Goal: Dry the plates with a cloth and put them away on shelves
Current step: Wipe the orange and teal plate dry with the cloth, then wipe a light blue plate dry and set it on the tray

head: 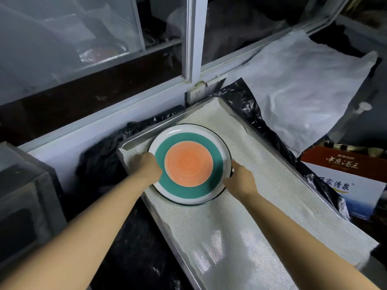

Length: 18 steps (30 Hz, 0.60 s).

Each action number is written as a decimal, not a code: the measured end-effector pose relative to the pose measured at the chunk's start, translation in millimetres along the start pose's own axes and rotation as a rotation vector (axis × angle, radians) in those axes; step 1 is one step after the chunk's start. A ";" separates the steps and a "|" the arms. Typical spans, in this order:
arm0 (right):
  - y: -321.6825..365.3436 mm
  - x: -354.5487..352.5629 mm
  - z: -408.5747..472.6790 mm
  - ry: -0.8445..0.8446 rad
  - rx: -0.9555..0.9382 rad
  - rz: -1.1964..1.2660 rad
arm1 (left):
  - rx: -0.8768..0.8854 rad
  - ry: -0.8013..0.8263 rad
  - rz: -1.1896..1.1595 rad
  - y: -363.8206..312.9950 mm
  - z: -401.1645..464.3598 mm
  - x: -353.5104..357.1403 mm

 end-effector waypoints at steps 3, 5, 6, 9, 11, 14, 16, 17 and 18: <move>3.7 -3.0 -5.6 0.027 -0.021 -0.068 | -0.005 -0.004 -0.086 -5.7 -15.8 -1.6; 4.8 -5.9 -12.9 0.081 -0.018 -0.078 | -0.007 0.003 -0.177 -8.4 -26.7 -3.3; 4.9 -6.9 -18.5 0.119 -0.008 -0.056 | 0.006 0.005 -0.215 -9.2 -33.8 -5.7; 6.7 -10.2 -41.3 0.230 -0.008 -0.013 | 0.079 0.031 -0.307 -7.0 -57.2 -7.9; 9.1 -14.4 -59.5 0.278 -0.054 -0.038 | 0.165 0.020 -0.334 -3.0 -81.9 -10.7; 18.1 -22.8 -89.1 0.315 -0.176 -0.100 | 0.306 -0.098 -0.362 13.1 -129.2 -19.0; 25.6 -25.4 -108.0 0.311 -0.278 -0.136 | 0.369 -0.193 -0.364 33.4 -163.2 -23.9; 30.3 -25.1 -118.0 0.308 -0.321 -0.140 | 0.392 -0.236 -0.365 46.2 -178.7 -24.4; 35.8 -24.3 -128.7 0.307 -0.359 -0.132 | 0.401 -0.268 -0.371 59.7 -194.5 -24.9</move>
Point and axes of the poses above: each hand's wrist, its own z-axis towards the middle knuckle, its own x-axis out of the palm, y = z × x, the point moved 3 cm from there along z, towards the middle knuckle, and after that the axes turned 14 degrees about z, right-handed, at the moved point
